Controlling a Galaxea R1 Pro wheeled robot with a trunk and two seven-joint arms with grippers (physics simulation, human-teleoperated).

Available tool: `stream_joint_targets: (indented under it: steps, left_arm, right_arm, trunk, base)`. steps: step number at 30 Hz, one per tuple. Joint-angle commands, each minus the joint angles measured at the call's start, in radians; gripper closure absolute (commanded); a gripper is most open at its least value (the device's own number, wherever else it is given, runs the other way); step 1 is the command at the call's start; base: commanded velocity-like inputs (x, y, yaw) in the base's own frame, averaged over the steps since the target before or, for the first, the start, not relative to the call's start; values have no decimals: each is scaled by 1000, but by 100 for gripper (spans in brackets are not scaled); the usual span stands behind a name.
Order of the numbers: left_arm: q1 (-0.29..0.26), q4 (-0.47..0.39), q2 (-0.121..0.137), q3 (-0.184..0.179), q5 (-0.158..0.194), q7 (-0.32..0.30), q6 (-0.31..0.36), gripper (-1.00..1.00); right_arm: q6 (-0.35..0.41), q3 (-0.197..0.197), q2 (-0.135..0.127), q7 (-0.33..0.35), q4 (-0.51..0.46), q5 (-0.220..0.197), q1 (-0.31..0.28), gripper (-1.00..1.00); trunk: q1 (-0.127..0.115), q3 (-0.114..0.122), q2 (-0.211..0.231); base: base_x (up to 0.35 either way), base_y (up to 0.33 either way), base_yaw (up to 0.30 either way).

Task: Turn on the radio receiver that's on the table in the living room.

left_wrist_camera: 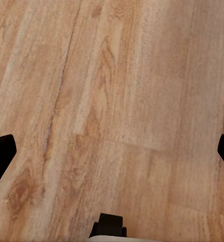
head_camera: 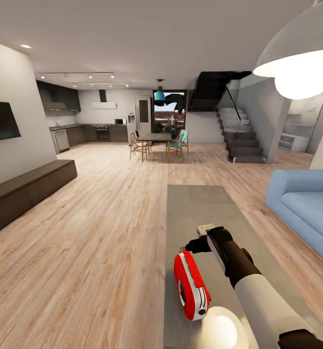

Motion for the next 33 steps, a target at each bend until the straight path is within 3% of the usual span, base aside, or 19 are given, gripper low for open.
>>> stream_joint_targets:
  steps: [1, 22, 25, 33]
  left_arm:
    - [0, 0, 0, 0, 0, 0, 0, -100]
    - [0, 0, 0, -1, 1, -5, 4, -100]
    - [0, 0, 6, -2, 4, -7, 2, -100]
    - [0, -4, 3, -2, 8, -8, 6, -100]
  right_arm:
    - [0, 0, 0, -1, 0, 0, 0, -100]
    - [2, -1, -1, -5, 0, 3, 0, -100]
    - [0, -5, -26, -6, 29, 4, 0, -100]
    - [-7, 0, -36, -9, 121, 7, 0, -100]
  trunk:
    - [0, 0, 0]
    - [0, 0, 0]
    - [0, 0, 0]
    - [0, 0, 0]
  base:
    - [0, 60, 0]
    - [0, 46, 0]
    - [0, 0, 0]
    - [0, 0, 0]
